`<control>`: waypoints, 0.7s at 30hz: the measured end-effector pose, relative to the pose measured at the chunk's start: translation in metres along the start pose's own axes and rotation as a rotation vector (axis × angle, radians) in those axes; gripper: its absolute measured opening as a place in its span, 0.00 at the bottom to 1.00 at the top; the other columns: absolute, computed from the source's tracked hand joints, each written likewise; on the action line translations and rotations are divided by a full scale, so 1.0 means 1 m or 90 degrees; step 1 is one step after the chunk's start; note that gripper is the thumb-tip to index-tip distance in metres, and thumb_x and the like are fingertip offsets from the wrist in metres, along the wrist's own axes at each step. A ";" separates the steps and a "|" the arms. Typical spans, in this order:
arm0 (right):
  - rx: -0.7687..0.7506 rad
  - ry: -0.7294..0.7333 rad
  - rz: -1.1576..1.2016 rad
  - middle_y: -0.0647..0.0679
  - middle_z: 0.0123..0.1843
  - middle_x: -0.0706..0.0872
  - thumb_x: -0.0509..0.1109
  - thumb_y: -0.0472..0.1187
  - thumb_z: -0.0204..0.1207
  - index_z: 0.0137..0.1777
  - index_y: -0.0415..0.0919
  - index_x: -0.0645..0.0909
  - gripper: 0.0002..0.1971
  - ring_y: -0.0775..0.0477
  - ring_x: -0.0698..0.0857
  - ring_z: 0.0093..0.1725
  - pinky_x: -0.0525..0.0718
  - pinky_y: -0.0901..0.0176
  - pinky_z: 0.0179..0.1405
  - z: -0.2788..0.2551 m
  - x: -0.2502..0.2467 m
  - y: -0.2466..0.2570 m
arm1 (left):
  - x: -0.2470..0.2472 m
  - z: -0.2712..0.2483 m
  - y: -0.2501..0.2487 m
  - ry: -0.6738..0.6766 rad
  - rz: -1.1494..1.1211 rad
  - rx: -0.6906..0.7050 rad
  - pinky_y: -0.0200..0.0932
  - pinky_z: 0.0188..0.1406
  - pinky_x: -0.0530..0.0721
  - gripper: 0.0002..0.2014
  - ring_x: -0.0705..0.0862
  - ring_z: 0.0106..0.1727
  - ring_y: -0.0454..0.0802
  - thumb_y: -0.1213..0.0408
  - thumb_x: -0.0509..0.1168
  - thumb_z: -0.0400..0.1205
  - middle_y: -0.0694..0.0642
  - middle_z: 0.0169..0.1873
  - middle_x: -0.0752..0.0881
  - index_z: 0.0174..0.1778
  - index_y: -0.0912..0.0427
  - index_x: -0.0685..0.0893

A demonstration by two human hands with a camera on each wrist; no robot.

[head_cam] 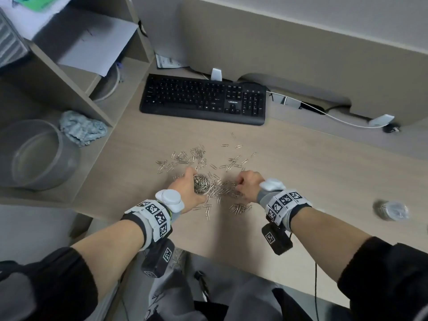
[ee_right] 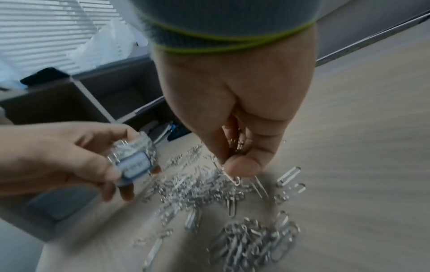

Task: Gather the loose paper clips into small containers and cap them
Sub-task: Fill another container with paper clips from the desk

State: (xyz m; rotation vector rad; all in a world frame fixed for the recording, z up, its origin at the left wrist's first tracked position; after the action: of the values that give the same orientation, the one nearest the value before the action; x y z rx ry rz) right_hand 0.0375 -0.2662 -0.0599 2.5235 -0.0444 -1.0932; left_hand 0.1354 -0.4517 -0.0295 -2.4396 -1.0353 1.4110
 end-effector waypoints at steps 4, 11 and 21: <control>-0.014 -0.017 0.222 0.44 0.30 0.85 0.67 0.31 0.77 0.47 0.42 0.81 0.06 0.48 0.84 0.22 0.88 0.53 0.26 -0.021 -0.033 -0.002 | 0.003 0.005 -0.028 0.017 0.018 0.040 0.52 0.40 0.86 0.33 0.85 0.39 0.57 0.55 0.75 0.73 0.57 0.42 0.85 0.68 0.56 0.65; -0.097 -0.027 0.282 0.42 0.29 0.81 0.68 0.29 0.78 0.49 0.38 0.80 0.05 0.47 0.79 0.21 0.78 0.64 0.14 -0.048 -0.074 0.024 | 0.006 0.013 -0.065 0.015 0.050 0.086 0.46 0.39 0.82 0.35 0.84 0.42 0.56 0.51 0.76 0.71 0.56 0.49 0.84 0.68 0.55 0.66; -0.139 -0.037 0.057 0.43 0.51 0.87 0.69 0.36 0.77 0.55 0.39 0.86 0.09 0.47 0.79 0.42 0.76 0.63 0.37 -0.054 -0.083 0.047 | 0.008 0.012 -0.095 0.019 0.004 0.085 0.54 0.39 0.87 0.34 0.86 0.39 0.59 0.42 0.73 0.59 0.54 0.41 0.86 0.55 0.48 0.65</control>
State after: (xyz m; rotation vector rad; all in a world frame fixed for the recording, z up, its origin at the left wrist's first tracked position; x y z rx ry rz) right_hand 0.0240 -0.2761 0.0484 2.2748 -0.0509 -1.0746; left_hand 0.0820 -0.3779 -0.0006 -2.3623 -0.8974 1.3941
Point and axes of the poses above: each hand's wrist, its own z-axis towards the middle knuckle, its own x-axis out of the palm, y = z × x, the point moved 4 cm from there along z, towards the middle knuckle
